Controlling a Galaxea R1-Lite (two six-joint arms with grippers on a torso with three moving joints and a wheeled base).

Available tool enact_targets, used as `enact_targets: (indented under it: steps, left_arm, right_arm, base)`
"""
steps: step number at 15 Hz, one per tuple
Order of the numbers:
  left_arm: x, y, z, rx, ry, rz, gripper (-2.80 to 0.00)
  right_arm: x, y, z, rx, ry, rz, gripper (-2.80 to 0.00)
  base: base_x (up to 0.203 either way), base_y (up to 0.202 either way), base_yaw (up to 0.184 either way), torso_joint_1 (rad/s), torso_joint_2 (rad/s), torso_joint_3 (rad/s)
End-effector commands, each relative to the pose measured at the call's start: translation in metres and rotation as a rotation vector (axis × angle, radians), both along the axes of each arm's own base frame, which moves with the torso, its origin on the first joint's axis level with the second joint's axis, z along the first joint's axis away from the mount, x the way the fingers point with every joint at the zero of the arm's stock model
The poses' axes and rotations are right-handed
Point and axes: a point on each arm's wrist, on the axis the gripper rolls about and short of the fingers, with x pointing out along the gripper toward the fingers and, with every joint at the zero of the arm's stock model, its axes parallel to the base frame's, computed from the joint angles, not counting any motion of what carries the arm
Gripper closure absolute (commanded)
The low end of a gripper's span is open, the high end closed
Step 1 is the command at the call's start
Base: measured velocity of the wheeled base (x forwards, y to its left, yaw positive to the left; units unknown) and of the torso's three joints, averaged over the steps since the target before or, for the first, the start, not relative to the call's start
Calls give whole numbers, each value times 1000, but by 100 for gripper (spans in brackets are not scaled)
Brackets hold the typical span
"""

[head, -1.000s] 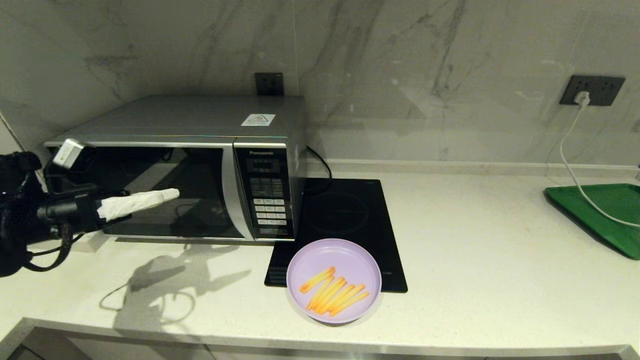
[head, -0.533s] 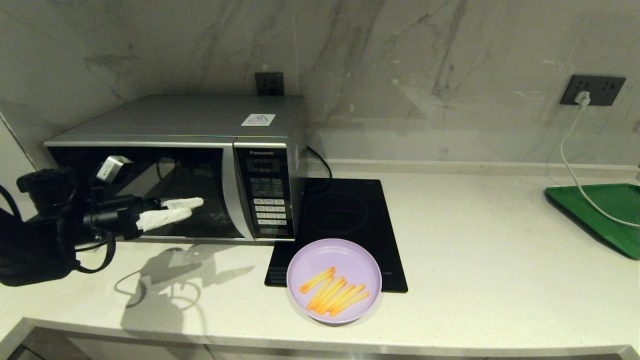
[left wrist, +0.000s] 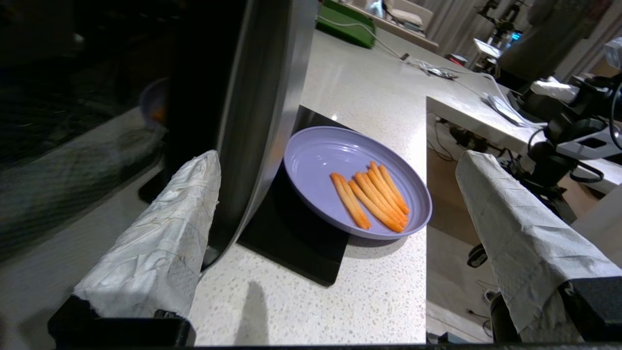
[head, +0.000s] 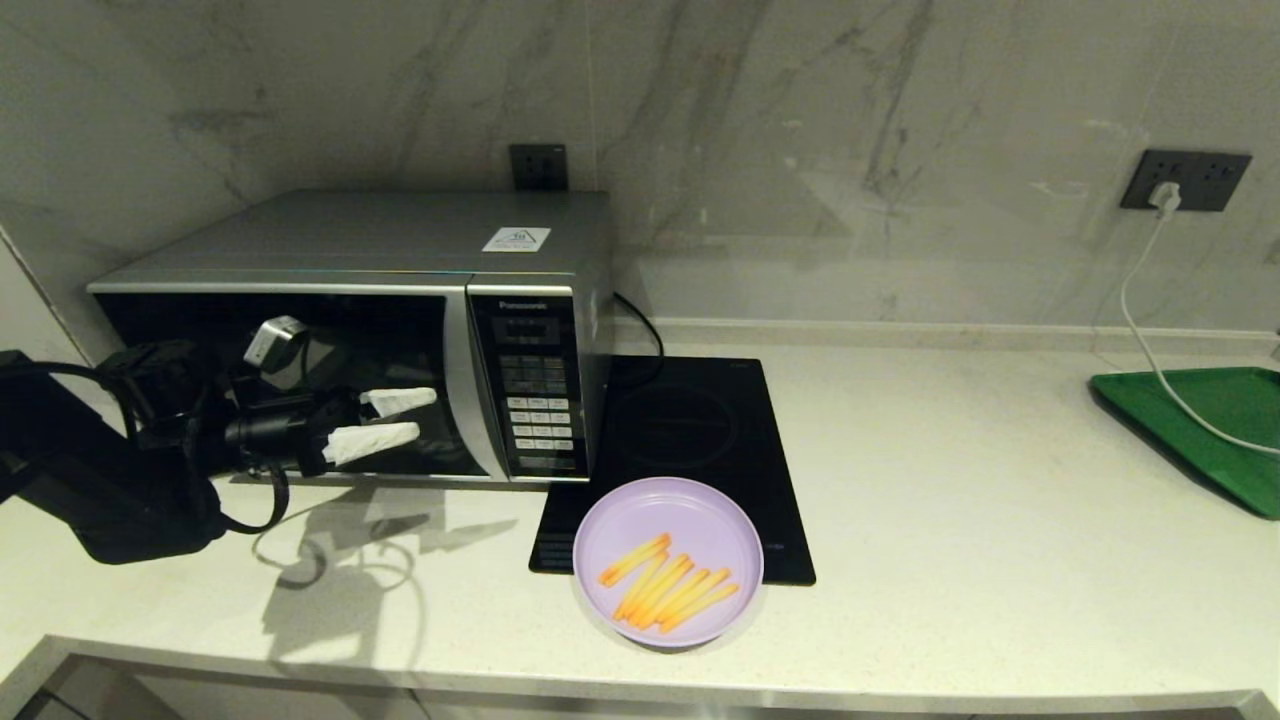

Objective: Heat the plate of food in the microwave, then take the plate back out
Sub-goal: Open the microwave oven

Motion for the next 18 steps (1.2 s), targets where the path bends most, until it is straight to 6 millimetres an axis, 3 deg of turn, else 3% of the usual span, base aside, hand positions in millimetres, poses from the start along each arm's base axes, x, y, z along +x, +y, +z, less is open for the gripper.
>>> enact_targets:
  steps: [1, 10, 18]
  left_arm:
    - [4, -9, -7, -1, 10, -31, -280]
    - [6, -33, -8, 1, -4, -92, -280]
    - [12, -41, -16, 0, 7, -114, -280]
  right_arm:
    - [0, 0, 0, 1, 1, 0, 0]
    - [0, 0, 0, 1, 1, -1, 0]
    - [0, 0, 0, 1, 1, 0, 0]
  base:
    - [0, 0, 0, 0, 0, 0]
    - [0, 0, 0, 0, 0, 0]
    - [0, 0, 0, 0, 0, 0]
